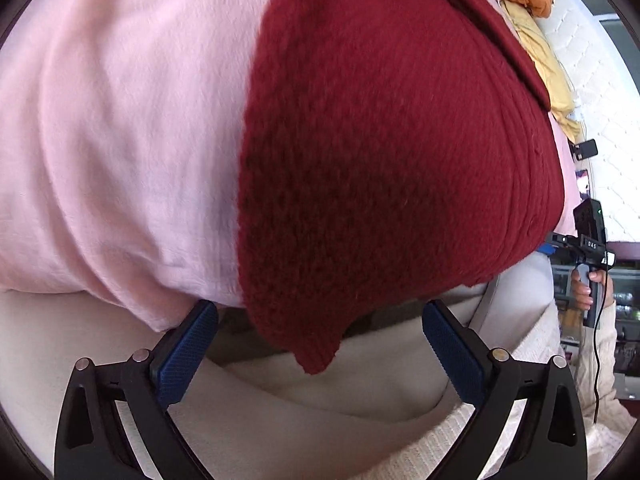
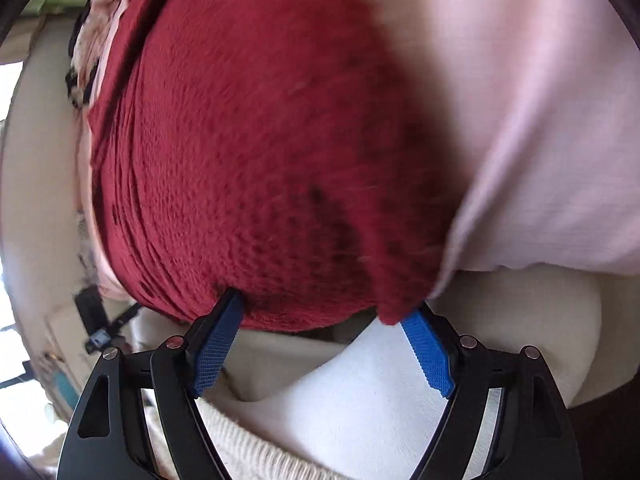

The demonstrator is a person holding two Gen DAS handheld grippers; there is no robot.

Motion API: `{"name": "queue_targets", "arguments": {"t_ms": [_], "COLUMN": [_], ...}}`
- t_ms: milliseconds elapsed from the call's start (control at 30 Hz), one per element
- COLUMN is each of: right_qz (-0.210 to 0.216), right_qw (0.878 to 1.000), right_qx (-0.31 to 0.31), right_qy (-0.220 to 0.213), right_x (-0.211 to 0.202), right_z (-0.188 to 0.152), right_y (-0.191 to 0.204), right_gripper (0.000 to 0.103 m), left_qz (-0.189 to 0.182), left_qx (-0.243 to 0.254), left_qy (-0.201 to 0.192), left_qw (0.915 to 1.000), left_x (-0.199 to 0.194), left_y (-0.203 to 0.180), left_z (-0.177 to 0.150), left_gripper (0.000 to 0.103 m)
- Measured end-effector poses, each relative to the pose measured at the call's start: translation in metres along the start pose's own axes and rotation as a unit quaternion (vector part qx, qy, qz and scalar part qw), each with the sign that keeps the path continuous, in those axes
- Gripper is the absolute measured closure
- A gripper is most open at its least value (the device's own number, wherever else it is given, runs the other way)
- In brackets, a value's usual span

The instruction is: Fold clothes

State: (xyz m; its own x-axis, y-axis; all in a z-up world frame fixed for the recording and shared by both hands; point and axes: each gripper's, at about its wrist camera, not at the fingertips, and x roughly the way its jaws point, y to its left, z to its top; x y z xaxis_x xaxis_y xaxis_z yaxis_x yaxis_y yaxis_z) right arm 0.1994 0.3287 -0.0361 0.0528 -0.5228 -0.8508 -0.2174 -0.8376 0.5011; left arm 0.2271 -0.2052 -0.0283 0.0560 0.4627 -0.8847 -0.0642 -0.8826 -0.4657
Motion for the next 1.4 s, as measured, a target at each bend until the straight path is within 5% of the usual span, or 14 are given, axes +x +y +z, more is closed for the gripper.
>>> {"name": "queue_targets", "arguments": {"t_ms": [33,100,167,267,433,600,767,900,967,1133,1200,1233,1333,1400], "right_qz": [0.004,0.006,-0.014,-0.023,0.011,0.114,0.202,0.268,0.256,0.178,0.163,0.150,0.001,-0.101], "right_qw": [1.000,1.000,0.999,0.999,0.999,0.990,0.969,0.939,0.933,0.957,0.971,0.978,0.980,0.955], "right_qx": [-0.010,-0.023,-0.038,-0.025,-0.028,-0.026,-0.044,-0.035,-0.026,-0.051,-0.060,-0.067,-0.156,-0.234], "right_qy": [0.007,0.013,0.011,-0.001,-0.035,-0.079,-0.136,-0.213,-0.250,-0.224,-0.162,-0.125,-0.122,-0.152], "right_x": [0.002,0.004,0.005,0.005,-0.005,-0.029,-0.079,-0.132,-0.152,-0.151,-0.136,-0.128,-0.114,-0.108], "right_z": [-0.003,-0.008,-0.012,-0.016,-0.028,-0.039,-0.037,-0.023,-0.006,0.019,0.010,0.003,-0.020,-0.033], "right_y": [0.006,0.012,0.014,0.005,0.007,0.016,0.042,0.035,0.029,0.033,0.035,0.036,0.061,0.081], "right_gripper": [0.036,0.059,0.069,0.093,0.101,0.101,0.101,0.103,0.103,0.097,0.061,0.060,0.060,0.060], "left_qz": [-0.003,0.002,0.007,0.012,-0.005,-0.073,-0.135,-0.187,-0.170,-0.147,-0.145,-0.150,-0.175,-0.177], "left_qx": [0.006,0.010,0.014,0.026,0.033,0.038,0.045,0.013,-0.006,-0.043,-0.038,-0.035,-0.025,-0.026], "left_qy": [0.008,0.024,0.041,0.032,-0.002,-0.053,-0.108,-0.151,-0.168,-0.155,-0.147,-0.143,-0.132,-0.120], "left_qw": [1.0000,0.9997,0.9991,0.9991,0.9995,0.9952,0.9839,0.9706,0.9710,0.9761,0.9777,0.9777,0.9753,0.9765], "left_x": [0.005,0.016,0.027,0.024,0.003,-0.035,-0.077,-0.096,-0.098,-0.079,-0.077,-0.078,-0.072,-0.066], "left_y": [-0.002,-0.005,-0.007,-0.014,-0.025,-0.043,-0.060,-0.051,-0.044,-0.023,-0.022,-0.020,-0.018,-0.015], "left_z": [0.001,0.004,0.008,0.007,-0.005,-0.014,0.006,0.043,0.064,0.101,0.105,0.106,0.094,0.074], "left_gripper": [0.014,0.048,0.072,0.092,0.094,0.095,0.095,0.095,0.095,0.095,0.095,0.095,0.095,0.095]}}
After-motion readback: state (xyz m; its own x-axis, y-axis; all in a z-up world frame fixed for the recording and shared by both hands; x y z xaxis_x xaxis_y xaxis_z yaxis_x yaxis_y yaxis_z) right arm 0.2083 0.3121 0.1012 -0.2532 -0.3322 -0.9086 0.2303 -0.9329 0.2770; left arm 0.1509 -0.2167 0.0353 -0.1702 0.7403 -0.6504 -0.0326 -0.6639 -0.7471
